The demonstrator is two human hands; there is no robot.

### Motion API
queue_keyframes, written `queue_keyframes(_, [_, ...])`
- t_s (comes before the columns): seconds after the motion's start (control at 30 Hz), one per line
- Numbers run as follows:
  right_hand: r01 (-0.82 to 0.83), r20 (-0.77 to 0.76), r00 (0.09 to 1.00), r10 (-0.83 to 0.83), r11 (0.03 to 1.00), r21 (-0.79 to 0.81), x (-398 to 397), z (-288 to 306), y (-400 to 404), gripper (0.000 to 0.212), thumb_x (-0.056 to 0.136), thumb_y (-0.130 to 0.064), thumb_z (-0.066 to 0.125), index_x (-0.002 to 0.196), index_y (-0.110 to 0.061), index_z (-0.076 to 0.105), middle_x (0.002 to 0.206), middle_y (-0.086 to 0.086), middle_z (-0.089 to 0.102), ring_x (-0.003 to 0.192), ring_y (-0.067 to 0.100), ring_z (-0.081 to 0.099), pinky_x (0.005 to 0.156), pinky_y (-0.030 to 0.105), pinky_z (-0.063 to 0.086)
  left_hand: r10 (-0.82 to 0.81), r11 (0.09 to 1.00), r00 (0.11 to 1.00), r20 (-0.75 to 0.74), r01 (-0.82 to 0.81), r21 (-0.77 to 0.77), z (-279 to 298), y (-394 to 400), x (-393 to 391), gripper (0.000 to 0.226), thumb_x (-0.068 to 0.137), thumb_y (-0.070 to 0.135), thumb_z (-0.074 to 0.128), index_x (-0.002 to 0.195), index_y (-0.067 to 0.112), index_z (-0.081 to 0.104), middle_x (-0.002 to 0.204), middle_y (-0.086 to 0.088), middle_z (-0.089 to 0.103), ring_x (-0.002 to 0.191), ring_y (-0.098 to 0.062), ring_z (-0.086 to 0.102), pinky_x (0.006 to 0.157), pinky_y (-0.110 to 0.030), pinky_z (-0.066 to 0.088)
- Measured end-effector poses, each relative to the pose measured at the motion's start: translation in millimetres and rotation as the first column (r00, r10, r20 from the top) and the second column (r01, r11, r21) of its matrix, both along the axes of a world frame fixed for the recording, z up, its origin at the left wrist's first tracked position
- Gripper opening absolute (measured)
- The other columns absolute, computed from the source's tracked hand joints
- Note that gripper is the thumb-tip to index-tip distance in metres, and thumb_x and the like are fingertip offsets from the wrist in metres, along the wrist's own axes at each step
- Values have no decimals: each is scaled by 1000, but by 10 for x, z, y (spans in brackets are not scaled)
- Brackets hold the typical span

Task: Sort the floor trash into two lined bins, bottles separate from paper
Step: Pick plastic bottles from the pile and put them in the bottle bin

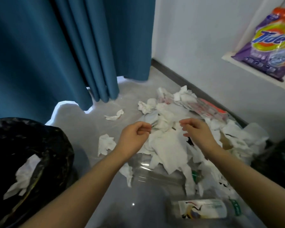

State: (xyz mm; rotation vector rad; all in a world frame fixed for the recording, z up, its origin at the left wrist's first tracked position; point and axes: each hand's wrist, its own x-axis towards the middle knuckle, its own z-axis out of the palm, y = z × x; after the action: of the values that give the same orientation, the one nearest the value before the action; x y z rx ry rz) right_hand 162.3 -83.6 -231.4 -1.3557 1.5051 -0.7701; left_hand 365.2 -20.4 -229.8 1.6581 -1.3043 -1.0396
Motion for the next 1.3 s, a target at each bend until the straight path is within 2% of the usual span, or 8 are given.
queue_keyframes(0.17, [-124, -372, 924, 90, 990, -69, -268, -163, -587, 34, 92, -3, 43, 119, -8, 62, 125, 9, 58, 104, 26, 59, 89, 42, 52, -56, 998, 998, 31, 55, 32, -318, -362, -130, 24, 88, -3, 55, 105, 9, 67, 102, -2, 67, 86, -1, 60, 79, -1, 44])
queue_keyframes(0.27, [-318, -589, 779, 216, 945, -74, -196, -207, -945, 41, 94, -5, 39, 132, -13, 53, 140, 6, 48, 126, 23, 47, 105, 31, 36, -90, 996, 990, 106, 92, -13, -368, -588, -272, 26, 88, -2, 53, 105, 10, 67, 103, 2, 66, 89, -3, 59, 78, 2, 39])
queue_keyframes(0.47, [-514, -962, 24, 273, 828, 222, -274, -300, -1519, 47, 92, -41, 41, 133, -18, 48, 136, 7, 48, 127, 26, 41, 108, 40, 33, -178, 974, 959, 222, 205, -102, -422, -914, -469, 29, 89, 2, 52, 110, 17, 65, 107, 10, 57, 97, 0, 51, 76, 3, 36])
queue_keyframes(0.6, [-416, -963, -194, 188, 873, 255, -323, -191, -1645, 43, 91, -38, 46, 129, -18, 52, 132, 6, 49, 121, 24, 45, 100, 35, 34, -155, 972, 969, 191, 184, -147, -454, -973, -443, 29, 89, 1, 52, 108, 20, 65, 106, 13, 57, 94, 2, 52, 78, 0, 38])
queue_keyframes(0.77, [-687, -985, -93, 146, 706, 169, -36, -214, -1796, 33, 87, -6, 53, 120, -7, 55, 123, 10, 50, 114, 27, 46, 90, 34, 40, -113, 977, 986, 124, 133, -169, -500, -1009, -349, 30, 89, 1, 52, 104, 24, 65, 100, 19, 57, 95, 10, 53, 76, -1, 41])
queue_keyframes(1.0, [-398, -918, 252, 307, 897, 191, 162, -481, -1866, 32, 90, -32, 53, 107, -6, 60, 97, 8, 59, 83, 22, 54, 67, 26, 39, -75, 980, 995, 72, 87, -181, -519, -1047, -273, 30, 89, -2, 52, 96, 25, 64, 101, 12, 61, 93, 6, 55, 74, 0, 40])
queue_keyframes(1.1, [-394, -926, 199, 321, 891, 224, 183, -626, -1926, 41, 89, -40, 52, 118, -11, 52, 108, 8, 57, 95, 26, 57, 72, 29, 40, -69, 983, 997, 43, 76, -166, -532, -1041, -248, 31, 89, -3, 51, 93, 26, 63, 101, 11, 62, 94, 3, 57, 74, -1, 41])
queue_keyframes(1.3, [-476, -952, 28, 303, 842, 254, 266, -762, -1954, 34, 90, -7, 48, 124, -9, 51, 120, 12, 57, 109, 31, 57, 88, 39, 49, -58, 987, 998, 39, 64, -148, -573, -1023, -220, 26, 91, 2, 52, 95, 24, 66, 99, 15, 62, 95, 3, 57, 75, 0, 41])
